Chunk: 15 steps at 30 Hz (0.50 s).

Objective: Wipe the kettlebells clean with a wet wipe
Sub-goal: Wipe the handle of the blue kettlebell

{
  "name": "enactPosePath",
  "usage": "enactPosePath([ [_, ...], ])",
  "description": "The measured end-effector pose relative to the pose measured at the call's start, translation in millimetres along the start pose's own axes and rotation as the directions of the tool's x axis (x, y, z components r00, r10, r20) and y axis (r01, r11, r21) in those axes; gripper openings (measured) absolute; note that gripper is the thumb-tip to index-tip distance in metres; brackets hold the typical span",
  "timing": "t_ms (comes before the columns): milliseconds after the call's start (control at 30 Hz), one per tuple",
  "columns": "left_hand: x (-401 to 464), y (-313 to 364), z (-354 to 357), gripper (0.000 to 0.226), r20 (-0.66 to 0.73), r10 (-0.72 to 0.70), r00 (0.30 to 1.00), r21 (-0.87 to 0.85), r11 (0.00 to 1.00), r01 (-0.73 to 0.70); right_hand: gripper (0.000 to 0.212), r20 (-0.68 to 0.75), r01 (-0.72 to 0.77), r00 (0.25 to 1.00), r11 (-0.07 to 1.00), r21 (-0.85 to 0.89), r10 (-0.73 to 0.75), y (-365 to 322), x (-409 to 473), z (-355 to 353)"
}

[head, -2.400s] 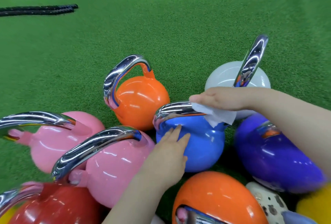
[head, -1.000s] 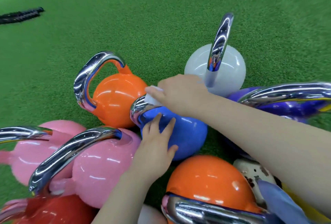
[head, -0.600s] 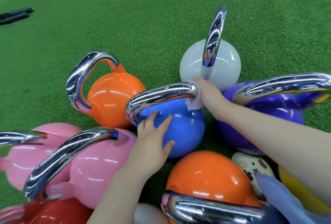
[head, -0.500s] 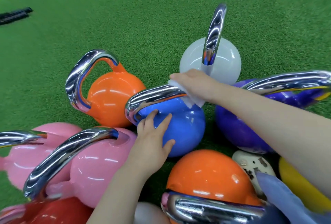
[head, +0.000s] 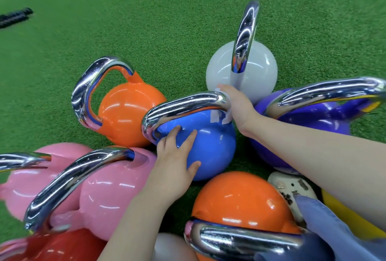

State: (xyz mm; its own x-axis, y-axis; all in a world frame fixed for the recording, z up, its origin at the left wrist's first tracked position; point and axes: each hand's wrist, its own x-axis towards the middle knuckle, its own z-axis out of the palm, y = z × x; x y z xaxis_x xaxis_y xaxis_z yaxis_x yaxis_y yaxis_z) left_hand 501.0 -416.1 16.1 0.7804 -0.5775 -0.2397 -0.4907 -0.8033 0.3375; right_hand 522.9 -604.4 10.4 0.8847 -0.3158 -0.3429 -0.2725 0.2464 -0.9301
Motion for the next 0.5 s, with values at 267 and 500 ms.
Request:
enactPosePath([
  [267, -1, 0, 2, 0.071, 0.004, -0.006, 1.000, -0.018, 1.000, 0.006, 0.033, -0.255, -0.042, 0.961, 0.966, 0.256, 0.110, 25, -12, 7],
  [500, -1, 3, -1, 0.070, 0.011, -0.016, 1.000, -0.001, 1.000, 0.016, 0.040, -0.169, 0.130, 0.975, 0.987, -0.094, -0.144, 67, -41, 1],
])
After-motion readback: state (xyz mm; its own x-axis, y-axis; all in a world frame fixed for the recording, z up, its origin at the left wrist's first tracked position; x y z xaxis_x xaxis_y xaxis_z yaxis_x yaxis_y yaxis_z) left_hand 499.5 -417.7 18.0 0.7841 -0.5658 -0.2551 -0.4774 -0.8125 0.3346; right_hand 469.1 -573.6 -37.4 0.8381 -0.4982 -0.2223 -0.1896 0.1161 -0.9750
